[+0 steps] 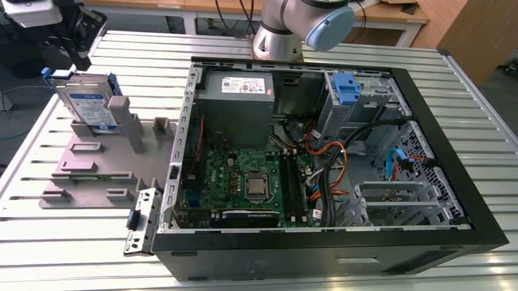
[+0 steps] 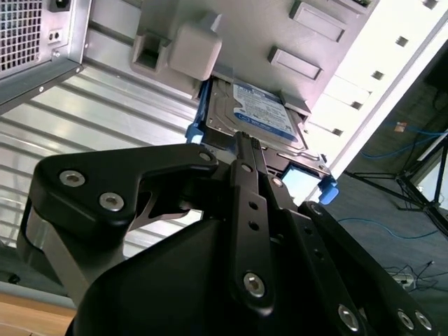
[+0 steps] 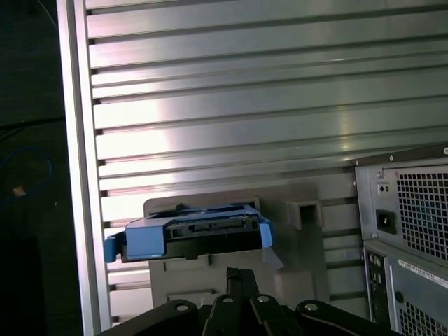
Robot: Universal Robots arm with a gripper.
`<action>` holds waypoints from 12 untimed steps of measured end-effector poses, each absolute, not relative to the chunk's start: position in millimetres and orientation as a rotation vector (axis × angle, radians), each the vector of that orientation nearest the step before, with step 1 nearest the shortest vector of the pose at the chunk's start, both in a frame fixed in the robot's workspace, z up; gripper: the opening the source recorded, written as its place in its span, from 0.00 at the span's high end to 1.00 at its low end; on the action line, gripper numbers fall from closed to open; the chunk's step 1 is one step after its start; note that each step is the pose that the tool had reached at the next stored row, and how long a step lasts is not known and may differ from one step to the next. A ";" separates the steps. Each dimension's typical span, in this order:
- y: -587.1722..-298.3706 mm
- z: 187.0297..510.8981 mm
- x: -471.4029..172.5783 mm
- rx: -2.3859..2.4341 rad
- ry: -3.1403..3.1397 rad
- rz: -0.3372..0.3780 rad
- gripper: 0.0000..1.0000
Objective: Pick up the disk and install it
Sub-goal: 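Reach for the disk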
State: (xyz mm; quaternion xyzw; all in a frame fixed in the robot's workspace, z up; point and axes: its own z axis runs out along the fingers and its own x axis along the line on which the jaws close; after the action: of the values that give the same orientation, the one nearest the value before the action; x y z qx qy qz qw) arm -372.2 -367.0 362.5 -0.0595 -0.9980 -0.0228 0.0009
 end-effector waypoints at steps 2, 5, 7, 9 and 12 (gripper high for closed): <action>-367.0 362.5 -372.2 -0.187 -3.132 -0.072 0.89; -367.0 362.6 -372.1 -0.187 -3.132 -0.071 0.89; -367.0 362.3 -372.1 -0.186 -3.132 -0.071 0.89; -366.7 361.5 -372.1 -0.178 -3.132 -0.074 0.89; -365.7 359.9 -372.2 -0.157 -3.133 -0.078 0.89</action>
State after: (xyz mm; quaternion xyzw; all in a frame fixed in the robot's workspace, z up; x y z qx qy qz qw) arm -372.2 -365.7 359.9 -0.0502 -0.9984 -0.0247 0.0018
